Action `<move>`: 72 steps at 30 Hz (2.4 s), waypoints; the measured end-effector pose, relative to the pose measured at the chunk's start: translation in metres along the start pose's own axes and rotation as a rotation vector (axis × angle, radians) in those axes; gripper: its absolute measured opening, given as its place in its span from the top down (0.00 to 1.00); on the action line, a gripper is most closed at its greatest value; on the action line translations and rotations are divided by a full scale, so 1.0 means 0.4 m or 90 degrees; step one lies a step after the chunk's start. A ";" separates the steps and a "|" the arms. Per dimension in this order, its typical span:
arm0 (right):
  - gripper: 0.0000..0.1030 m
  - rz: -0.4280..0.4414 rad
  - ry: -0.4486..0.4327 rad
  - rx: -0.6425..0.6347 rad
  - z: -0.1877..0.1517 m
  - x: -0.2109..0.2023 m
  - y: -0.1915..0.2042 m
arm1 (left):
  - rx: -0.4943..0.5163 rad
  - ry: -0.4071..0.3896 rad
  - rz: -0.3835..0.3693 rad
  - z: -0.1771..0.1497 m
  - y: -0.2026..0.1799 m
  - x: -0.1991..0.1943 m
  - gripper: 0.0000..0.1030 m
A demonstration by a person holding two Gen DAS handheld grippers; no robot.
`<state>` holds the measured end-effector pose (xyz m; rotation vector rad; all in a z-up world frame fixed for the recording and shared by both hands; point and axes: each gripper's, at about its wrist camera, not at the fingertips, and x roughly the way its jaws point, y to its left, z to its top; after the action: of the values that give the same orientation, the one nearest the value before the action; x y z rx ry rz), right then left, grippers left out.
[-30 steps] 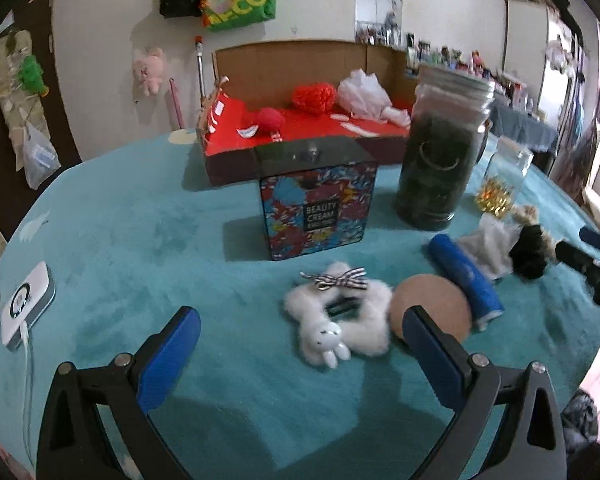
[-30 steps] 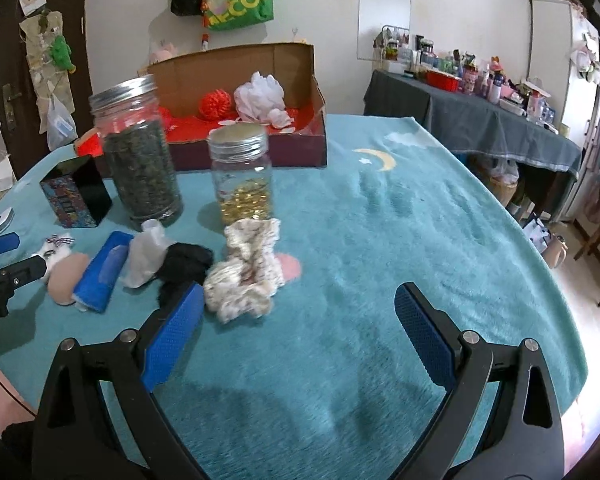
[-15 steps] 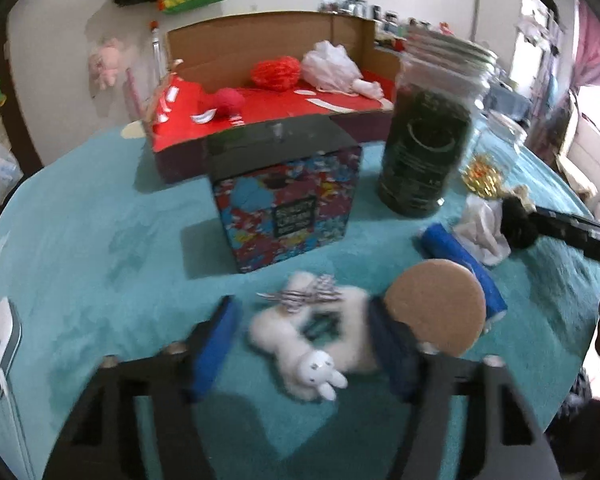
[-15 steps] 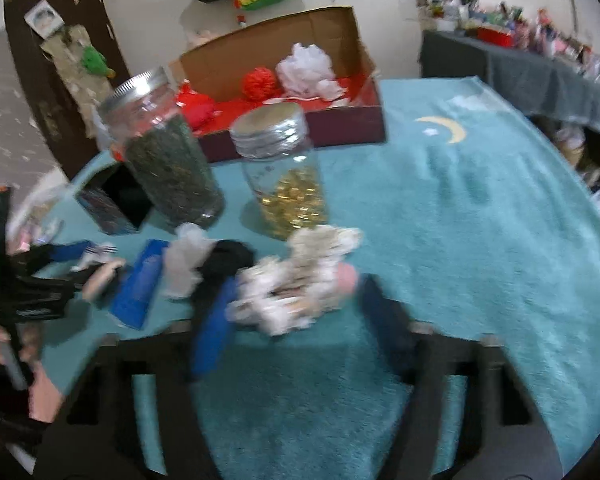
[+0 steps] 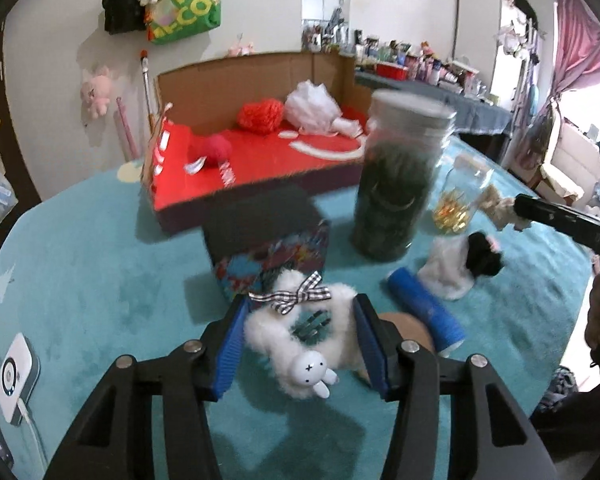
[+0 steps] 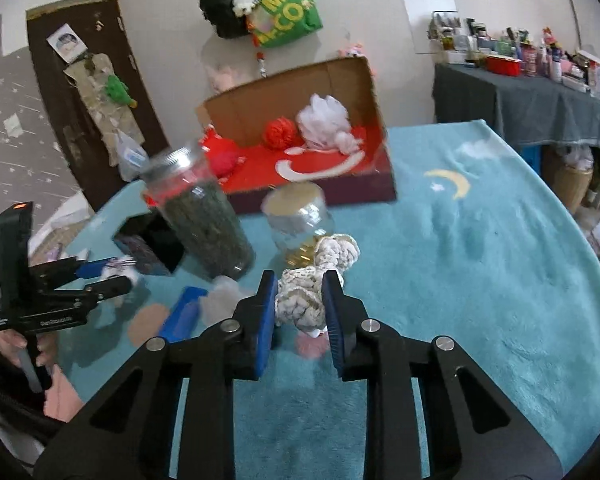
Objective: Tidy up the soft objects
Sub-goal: 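Grasp the white fluffy bunny ring with the left tool while the right tool grasps the cream crocheted scrunchie, then carry the bunny ring and crocheted scrunchie over the box and lower them inside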
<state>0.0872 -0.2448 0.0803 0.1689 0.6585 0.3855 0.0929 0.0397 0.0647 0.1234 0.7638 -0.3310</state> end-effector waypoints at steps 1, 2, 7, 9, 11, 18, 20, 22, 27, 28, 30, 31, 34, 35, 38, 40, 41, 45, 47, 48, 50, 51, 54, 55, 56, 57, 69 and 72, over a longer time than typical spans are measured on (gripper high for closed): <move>0.79 0.009 -0.009 -0.004 0.006 -0.008 0.008 | 0.002 -0.005 -0.011 0.006 -0.006 -0.005 0.47; 0.79 0.019 -0.010 -0.009 0.011 -0.012 0.013 | 0.003 -0.008 -0.024 0.011 -0.012 -0.007 0.47; 0.80 0.081 -0.022 -0.034 0.019 -0.018 0.071 | 0.003 0.000 -0.077 0.028 -0.043 0.017 0.47; 0.80 0.097 -0.012 -0.047 0.012 -0.001 0.097 | 0.005 0.002 -0.092 0.030 -0.056 0.028 0.47; 0.80 0.099 -0.007 -0.062 0.003 0.014 0.115 | 0.007 0.006 -0.095 0.032 -0.066 0.038 0.47; 0.80 0.122 -0.006 -0.060 0.002 0.026 0.127 | 0.006 0.007 -0.105 0.037 -0.074 0.043 0.47; 0.80 0.122 -0.006 -0.058 0.003 0.027 0.125 | 0.004 0.006 -0.104 0.035 -0.074 0.041 0.47; 0.80 0.124 -0.006 -0.055 0.002 0.025 0.123 | 0.000 0.006 -0.101 0.030 -0.070 0.036 0.47; 0.80 0.140 -0.011 -0.035 0.003 0.002 0.096 | -0.022 0.010 -0.093 0.018 -0.033 0.022 0.47; 0.80 0.143 -0.013 -0.030 0.004 -0.005 0.088 | -0.028 0.010 -0.091 0.014 -0.024 0.019 0.47; 0.80 0.148 -0.014 -0.020 0.007 -0.016 0.075 | -0.040 0.012 -0.083 0.009 -0.002 0.012 0.47; 0.80 0.150 -0.015 -0.013 0.009 -0.021 0.065 | -0.046 0.011 -0.076 0.006 0.009 0.008 0.47; 0.80 0.149 -0.018 0.005 0.014 -0.036 0.040 | -0.060 0.012 -0.057 -0.004 0.042 -0.002 0.47; 0.80 0.148 -0.018 0.011 0.015 -0.040 0.032 | -0.065 0.013 -0.051 -0.006 0.054 -0.005 0.47; 0.80 0.133 -0.016 0.020 0.017 -0.047 0.009 | -0.073 0.018 -0.036 -0.016 0.082 -0.011 0.47; 0.80 0.120 -0.012 0.021 0.019 -0.048 -0.006 | -0.076 0.022 -0.025 -0.024 0.097 -0.013 0.47; 0.80 0.112 -0.010 0.022 0.019 -0.047 -0.014 | -0.078 0.024 -0.020 -0.027 0.105 -0.012 0.47; 0.80 0.072 -0.003 0.019 0.025 -0.038 -0.045 | -0.082 0.030 0.000 -0.028 0.137 -0.006 0.47; 0.80 0.047 0.001 0.013 0.029 -0.030 -0.062 | -0.084 0.032 0.007 -0.024 0.157 -0.001 0.47; 0.80 0.031 0.002 0.006 0.033 -0.025 -0.068 | -0.084 0.033 0.010 -0.022 0.166 0.001 0.47; 0.80 -0.012 0.003 -0.015 0.040 -0.018 -0.075 | -0.082 0.035 0.010 -0.017 0.182 0.006 0.47; 0.80 -0.038 0.003 -0.032 0.045 -0.014 -0.076 | -0.081 0.035 0.010 -0.013 0.190 0.009 0.47; 0.80 -0.079 0.005 -0.072 0.063 0.004 -0.081 | -0.073 0.037 0.007 0.001 0.210 0.021 0.47; 0.80 -0.084 0.006 -0.080 0.067 0.010 -0.084 | -0.070 0.036 0.006 0.007 0.217 0.025 0.47; 0.80 -0.091 0.007 -0.090 0.072 0.017 -0.086 | -0.067 0.035 0.002 0.012 0.224 0.030 0.47; 0.80 -0.100 0.010 -0.102 0.077 0.026 -0.088 | -0.064 0.032 -0.005 0.016 0.230 0.034 0.47; 0.80 -0.128 0.015 -0.196 0.152 0.100 -0.064 | -0.045 0.035 -0.034 0.073 0.279 0.067 0.47; 0.80 -0.133 0.012 -0.211 0.166 0.105 -0.050 | -0.036 0.034 -0.036 0.086 0.280 0.068 0.47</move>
<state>0.1651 -0.2484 0.1032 -0.2182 0.6144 0.2898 0.1718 0.1305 0.0693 0.0571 0.8305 -0.3602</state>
